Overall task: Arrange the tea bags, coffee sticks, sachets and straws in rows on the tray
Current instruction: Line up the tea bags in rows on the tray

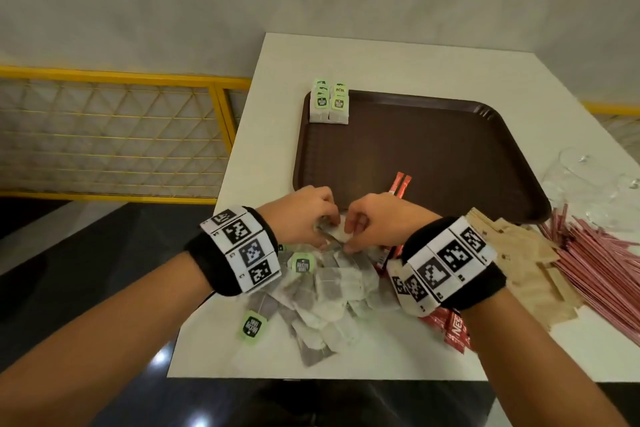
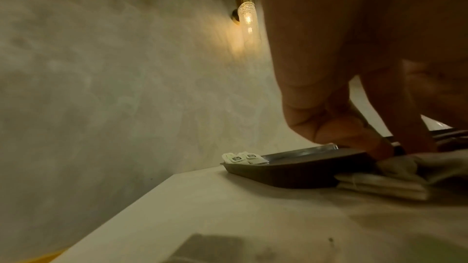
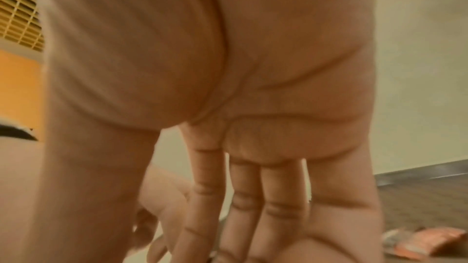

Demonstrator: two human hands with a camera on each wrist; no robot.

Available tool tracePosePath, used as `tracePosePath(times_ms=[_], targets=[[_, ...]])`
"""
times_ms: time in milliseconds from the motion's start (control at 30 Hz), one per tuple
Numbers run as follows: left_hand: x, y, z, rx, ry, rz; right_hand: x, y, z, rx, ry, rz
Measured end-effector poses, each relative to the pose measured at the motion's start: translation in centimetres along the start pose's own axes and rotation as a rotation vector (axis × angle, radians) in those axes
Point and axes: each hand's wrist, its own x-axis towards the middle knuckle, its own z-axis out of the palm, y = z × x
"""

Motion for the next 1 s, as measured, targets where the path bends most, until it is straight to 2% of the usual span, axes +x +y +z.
tracePosePath(times_ms=[167, 467, 533, 633, 733, 833, 900, 1000], targets=[[0.2, 0.1, 0.1, 0.06, 0.034, 0.004, 0.0, -0.4, 1.0, -0.07, -0.006, 0.064], [-0.1, -0.3, 0.2, 0.048, 0.125, 0.043, -0.3, -0.6, 0.5, -0.084, -0.054, 0.042], [0.0, -0.4, 0.3, 0.04, 0.102, 0.054, -0.5, -0.4, 0.0, -0.04, -0.036, 0.021], [0.3, -0.1, 0.6, 0.115, 0.03, 0.066, -0.6, 0.0, -1.0, 0.123, 0.021, -0.053], [0.7, 0.2, 0.7, 0.131, 0.028, 0.11, -0.6, 0.1, -1.9, 0.356, 0.062, -0.12], [0.6, 0.3, 0.2, 0.098, 0.036, 0.085, -0.5, 0.0, -2.5, 0.495, 0.071, -0.147], [0.1, 0.0, -0.2, 0.013, 0.097, 0.061, -0.4, 0.1, -2.5, 0.632, 0.088, -0.143], [-1.0, -0.8, -0.9, -0.262, 0.193, -0.024, -0.5, 0.6, -2.7, 0.933, 0.052, -0.17]])
